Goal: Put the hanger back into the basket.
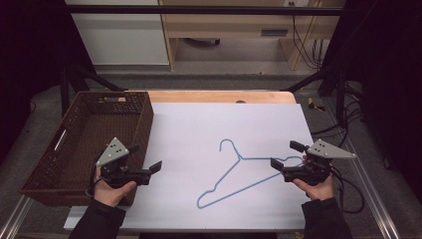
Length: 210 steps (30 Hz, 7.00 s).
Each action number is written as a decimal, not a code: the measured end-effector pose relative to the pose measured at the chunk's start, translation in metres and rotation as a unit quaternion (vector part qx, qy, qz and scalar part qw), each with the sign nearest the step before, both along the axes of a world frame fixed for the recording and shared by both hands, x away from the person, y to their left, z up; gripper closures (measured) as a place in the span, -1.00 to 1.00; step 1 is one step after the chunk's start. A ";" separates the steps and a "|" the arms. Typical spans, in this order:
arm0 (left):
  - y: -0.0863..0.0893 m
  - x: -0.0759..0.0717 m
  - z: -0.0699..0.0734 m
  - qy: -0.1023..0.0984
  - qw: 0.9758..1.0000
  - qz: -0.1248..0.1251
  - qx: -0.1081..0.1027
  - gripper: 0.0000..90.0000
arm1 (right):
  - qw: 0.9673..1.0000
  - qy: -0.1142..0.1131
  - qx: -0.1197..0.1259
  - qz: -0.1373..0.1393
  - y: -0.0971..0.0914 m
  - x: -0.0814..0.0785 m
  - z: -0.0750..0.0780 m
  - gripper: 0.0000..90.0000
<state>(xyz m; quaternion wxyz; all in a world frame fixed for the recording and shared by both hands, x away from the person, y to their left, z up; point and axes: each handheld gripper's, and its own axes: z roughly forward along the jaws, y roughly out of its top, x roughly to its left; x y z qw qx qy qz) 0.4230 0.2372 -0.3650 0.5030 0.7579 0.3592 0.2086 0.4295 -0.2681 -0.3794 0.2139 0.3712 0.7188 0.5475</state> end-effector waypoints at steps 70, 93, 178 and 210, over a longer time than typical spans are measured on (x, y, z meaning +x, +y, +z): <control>-0.048 0.001 -0.029 0.041 0.997 -0.054 0.044 -0.87 | 0.955 0.155 -0.243 0.075 0.071 0.098 -0.083 -0.31; -0.053 0.005 -0.037 0.051 0.995 -0.058 0.057 -0.86 | 0.944 0.181 -0.253 0.115 0.065 0.116 -0.086 0.63; -0.072 0.004 -0.051 0.069 0.992 -0.075 0.079 -0.84 | 0.941 0.249 -0.216 -0.072 0.141 0.126 -0.082 0.92; -0.158 0.031 -0.053 0.112 0.984 -0.117 0.072 -0.72 | 0.966 0.185 -0.174 -0.049 0.128 0.102 -0.044 0.92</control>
